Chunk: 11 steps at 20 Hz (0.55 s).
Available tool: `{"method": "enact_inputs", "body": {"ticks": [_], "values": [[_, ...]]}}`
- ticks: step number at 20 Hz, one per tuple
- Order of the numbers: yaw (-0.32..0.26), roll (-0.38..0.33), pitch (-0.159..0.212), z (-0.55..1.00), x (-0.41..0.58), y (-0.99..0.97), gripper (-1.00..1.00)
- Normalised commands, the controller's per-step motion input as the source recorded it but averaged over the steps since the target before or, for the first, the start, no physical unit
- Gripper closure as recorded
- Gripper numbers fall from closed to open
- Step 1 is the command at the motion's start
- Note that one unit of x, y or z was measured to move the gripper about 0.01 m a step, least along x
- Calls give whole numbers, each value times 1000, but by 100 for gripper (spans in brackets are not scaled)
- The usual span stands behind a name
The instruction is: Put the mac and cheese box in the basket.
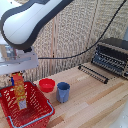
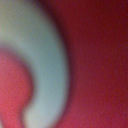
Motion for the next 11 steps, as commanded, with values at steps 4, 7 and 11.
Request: {"method": "enact_inputs", "body": {"ticks": [4,7,11], "values": [[-5,-12,52,236,68,-4,-100],[-30,-27,103,597,127,0,-100],[-26,-3,117,519,159,1,-100]]}}
